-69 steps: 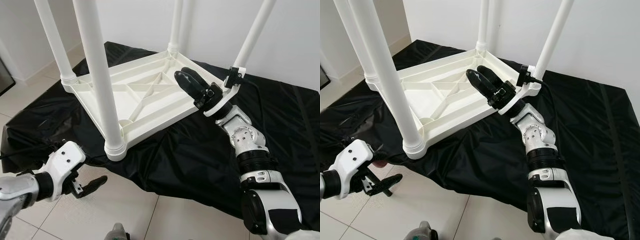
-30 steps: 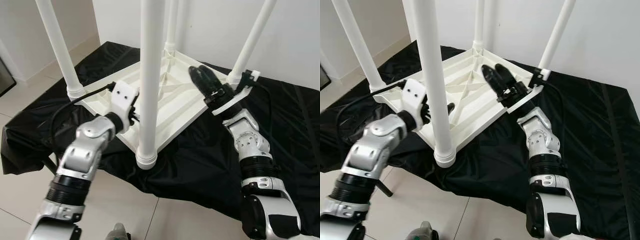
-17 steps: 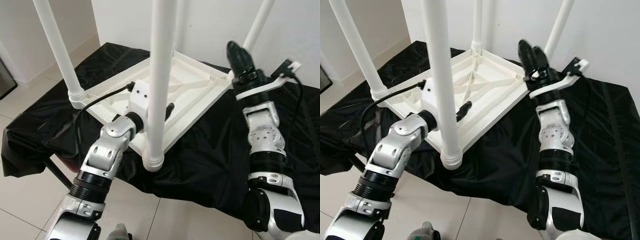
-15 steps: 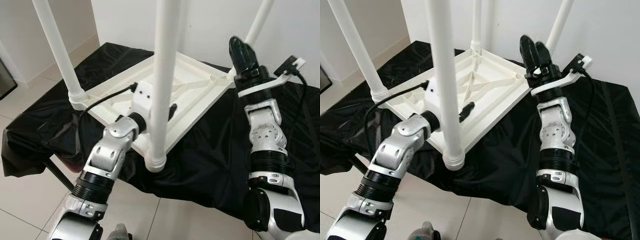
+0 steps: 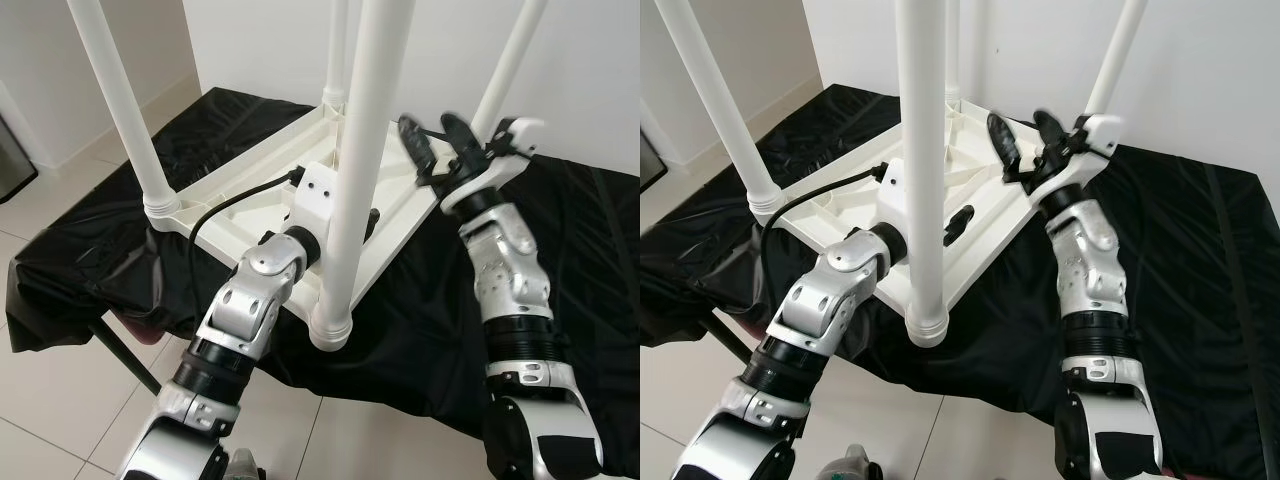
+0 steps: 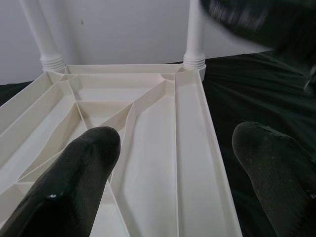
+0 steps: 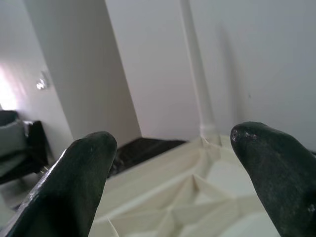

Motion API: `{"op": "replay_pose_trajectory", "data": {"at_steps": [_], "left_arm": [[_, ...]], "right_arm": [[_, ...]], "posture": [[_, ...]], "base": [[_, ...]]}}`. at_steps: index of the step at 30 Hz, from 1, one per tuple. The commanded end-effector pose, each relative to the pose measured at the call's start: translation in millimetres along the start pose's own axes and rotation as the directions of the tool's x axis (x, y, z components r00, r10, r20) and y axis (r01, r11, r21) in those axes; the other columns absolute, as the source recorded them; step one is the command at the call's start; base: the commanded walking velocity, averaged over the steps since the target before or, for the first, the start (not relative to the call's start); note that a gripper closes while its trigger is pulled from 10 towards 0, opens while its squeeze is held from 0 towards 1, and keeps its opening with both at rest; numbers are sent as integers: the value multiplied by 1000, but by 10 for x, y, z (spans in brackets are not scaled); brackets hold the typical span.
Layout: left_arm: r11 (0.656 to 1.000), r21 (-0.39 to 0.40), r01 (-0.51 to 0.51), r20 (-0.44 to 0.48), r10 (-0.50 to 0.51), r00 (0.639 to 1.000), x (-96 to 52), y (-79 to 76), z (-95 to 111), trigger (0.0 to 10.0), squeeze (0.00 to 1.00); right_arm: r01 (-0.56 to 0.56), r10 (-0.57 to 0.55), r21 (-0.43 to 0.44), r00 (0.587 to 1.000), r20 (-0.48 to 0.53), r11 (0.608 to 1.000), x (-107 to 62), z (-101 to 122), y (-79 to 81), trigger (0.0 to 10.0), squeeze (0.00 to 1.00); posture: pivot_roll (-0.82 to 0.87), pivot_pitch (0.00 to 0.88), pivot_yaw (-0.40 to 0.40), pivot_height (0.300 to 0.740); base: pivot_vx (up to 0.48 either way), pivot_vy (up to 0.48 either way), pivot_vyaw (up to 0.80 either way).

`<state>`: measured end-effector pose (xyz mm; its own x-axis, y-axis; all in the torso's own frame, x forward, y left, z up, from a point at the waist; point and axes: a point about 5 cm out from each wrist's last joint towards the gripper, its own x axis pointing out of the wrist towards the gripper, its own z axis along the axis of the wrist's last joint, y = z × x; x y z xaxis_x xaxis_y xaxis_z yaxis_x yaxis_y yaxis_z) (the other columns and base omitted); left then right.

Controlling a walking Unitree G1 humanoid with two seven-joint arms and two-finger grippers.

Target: Building children table

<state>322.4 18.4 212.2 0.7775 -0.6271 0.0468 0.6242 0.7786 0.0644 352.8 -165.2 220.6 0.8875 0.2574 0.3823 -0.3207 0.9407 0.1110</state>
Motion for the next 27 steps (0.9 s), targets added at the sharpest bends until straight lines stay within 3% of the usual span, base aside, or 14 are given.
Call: {"op": "replay_pose_trajectory", "data": {"at_steps": [1,6,16,20,24,27], "left_arm": [[1000,-3,13,-3,-13,1000,42,-61,19,10000,0],[998,-27,59,8,-59,998,113,-220,65,10000,0],[994,-42,104,1,-104,995,164,-368,65,10000,0],[989,-51,140,-3,-140,990,204,-492,79,10000,0],[992,-29,123,-16,-123,992,206,-434,47,10000,0],[997,-10,72,-45,-72,996,156,-254,-39,10000,0]], "right_arm": [[45,-45,-32,999,-6,998,-14,-26,-10,10000,0],[193,-194,-79,981,-2,978,-85,-87,-54,10000,0],[272,-266,-97,962,65,957,-101,-31,-49,10000,0],[359,-342,-136,930,132,923,-121,66,-117,10000,0],[404,-378,-140,908,177,904,-131,132,-151,10000,0],[390,-359,-116,907,217,914,-127,204,-124,10000,0]], "posture": [[81,0,5,740],[70,4,7,740],[53,15,16,740],[48,20,15,740],[48,17,11,740],[50,16,9,740]], "base": [[0,0,0],[0,0,0],[0,0,0],[0,0,0],[0,0,0],[0,0,0]]}}
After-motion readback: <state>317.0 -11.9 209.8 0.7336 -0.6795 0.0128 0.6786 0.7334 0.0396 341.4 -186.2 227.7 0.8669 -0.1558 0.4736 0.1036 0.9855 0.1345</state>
